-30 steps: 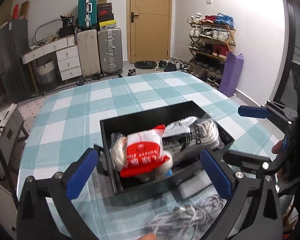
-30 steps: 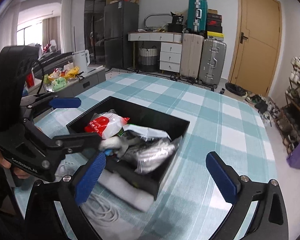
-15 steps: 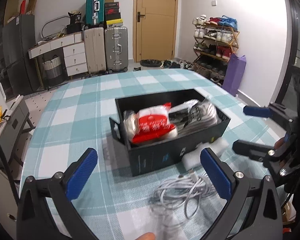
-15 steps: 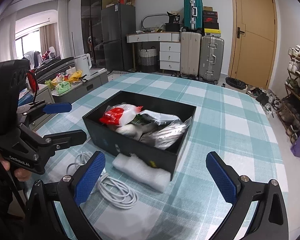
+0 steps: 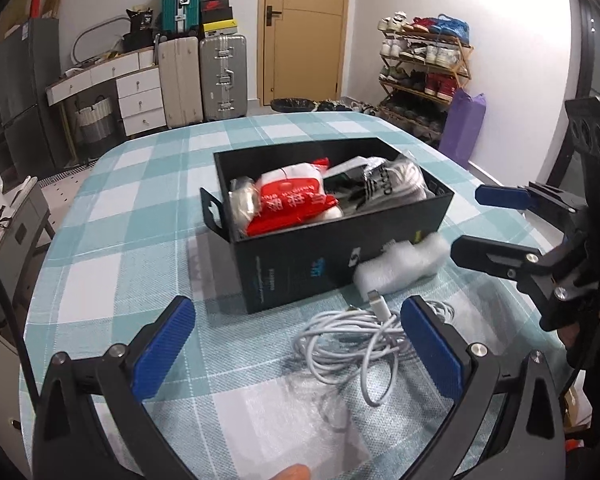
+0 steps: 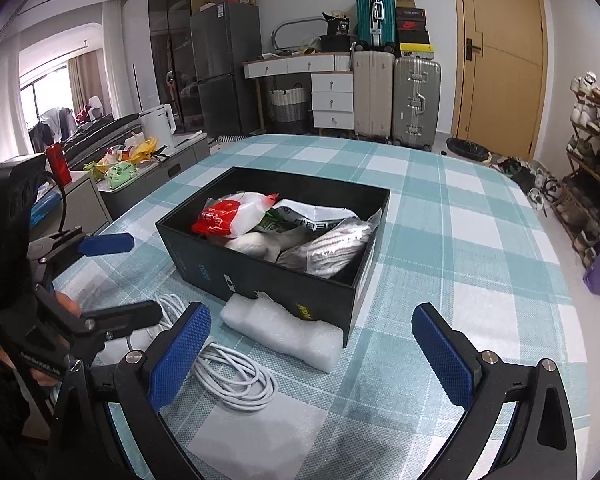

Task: Organize soft objects
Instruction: 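Withdraw both grippers from the box toward the cable and foam block, then grasp the coiled white cable with the left gripper while the right grasps the white foam block, then lift the cable and foam block over the black box and release them inside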

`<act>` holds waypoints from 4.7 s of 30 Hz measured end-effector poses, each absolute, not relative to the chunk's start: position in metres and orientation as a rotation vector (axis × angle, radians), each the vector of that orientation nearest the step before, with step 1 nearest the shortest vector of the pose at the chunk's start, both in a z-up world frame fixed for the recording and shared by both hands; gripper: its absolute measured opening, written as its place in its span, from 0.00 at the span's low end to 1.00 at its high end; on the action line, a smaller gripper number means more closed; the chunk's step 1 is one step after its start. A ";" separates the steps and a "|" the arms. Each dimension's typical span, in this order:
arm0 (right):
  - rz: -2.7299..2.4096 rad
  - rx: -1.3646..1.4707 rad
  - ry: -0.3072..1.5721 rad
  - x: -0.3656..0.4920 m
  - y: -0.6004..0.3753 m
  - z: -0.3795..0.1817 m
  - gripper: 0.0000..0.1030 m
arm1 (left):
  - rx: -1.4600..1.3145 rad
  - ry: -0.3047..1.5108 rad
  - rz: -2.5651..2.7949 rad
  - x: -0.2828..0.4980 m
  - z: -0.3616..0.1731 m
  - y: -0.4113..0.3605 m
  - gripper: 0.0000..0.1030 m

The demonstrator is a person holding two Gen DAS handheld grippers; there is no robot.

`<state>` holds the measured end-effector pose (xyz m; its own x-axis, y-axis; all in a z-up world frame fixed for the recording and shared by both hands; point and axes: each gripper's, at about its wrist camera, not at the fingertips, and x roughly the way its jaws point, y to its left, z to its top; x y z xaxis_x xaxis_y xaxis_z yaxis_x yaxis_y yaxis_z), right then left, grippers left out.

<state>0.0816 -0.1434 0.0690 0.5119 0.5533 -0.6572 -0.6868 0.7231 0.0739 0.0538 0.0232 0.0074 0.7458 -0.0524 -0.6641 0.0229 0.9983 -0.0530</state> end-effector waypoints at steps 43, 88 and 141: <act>0.731 -0.188 0.833 0.102 -0.140 0.040 0.99 | 0.104 0.892 -0.091 0.065 -0.023 -0.014 0.99; 0.760 -0.071 0.931 0.112 -0.132 0.030 0.67 | 0.071 0.863 -0.160 0.057 -0.018 -0.017 0.76; 0.782 -0.077 0.781 0.078 -0.158 0.069 0.66 | 0.021 0.761 -0.123 0.027 0.001 -0.002 0.72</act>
<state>0.0778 -0.1576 0.0693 0.4494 0.6044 -0.6579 -0.6587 0.7217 0.2130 0.0270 -0.0017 0.0013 0.7173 -0.1038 -0.6890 0.1192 0.9925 -0.0254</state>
